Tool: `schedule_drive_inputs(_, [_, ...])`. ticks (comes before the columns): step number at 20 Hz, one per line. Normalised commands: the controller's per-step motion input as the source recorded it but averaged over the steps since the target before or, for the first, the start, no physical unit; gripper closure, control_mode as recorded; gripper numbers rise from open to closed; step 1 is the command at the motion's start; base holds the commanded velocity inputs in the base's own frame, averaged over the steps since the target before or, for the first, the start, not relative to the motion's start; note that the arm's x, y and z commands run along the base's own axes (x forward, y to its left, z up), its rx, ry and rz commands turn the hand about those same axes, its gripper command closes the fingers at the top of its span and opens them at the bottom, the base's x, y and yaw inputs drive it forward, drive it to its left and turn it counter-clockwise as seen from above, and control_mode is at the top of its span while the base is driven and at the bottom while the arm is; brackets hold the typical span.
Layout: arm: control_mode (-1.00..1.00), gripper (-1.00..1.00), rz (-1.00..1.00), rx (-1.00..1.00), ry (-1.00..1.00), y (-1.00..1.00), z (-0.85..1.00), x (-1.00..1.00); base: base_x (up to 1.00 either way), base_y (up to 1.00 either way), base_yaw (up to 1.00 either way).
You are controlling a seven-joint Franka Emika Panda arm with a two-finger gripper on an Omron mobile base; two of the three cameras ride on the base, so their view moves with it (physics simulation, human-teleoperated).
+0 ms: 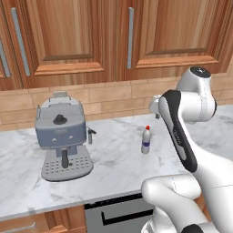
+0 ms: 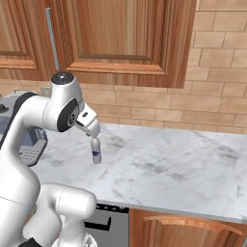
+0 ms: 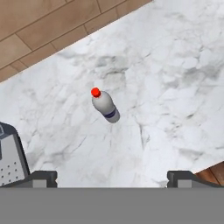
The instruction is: Place the drinks on the dining counter in a tight cluster.
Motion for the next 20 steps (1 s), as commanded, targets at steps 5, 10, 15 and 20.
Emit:
schedule_drive_inputs(5, [-1.0,-1.0,0.03,0.0,0.0,0.0,0.0,0.37,0.04,0.0,0.0])
schedule_drive_inputs(10, [-1.0,-1.0,0.26,0.0,0.05,-0.01,-0.02,0.96,0.0,0.0,0.0])
schedule_drive_inputs(15, [-1.0,-1.0,0.32,0.0,0.01,-0.05,-0.24,0.34,0.0,0.0,0.0])
schedule_drive_inputs(20, [-1.0,-1.0,0.34,0.0,-0.19,-0.01,-0.63,0.0,0.0,0.0,0.0])
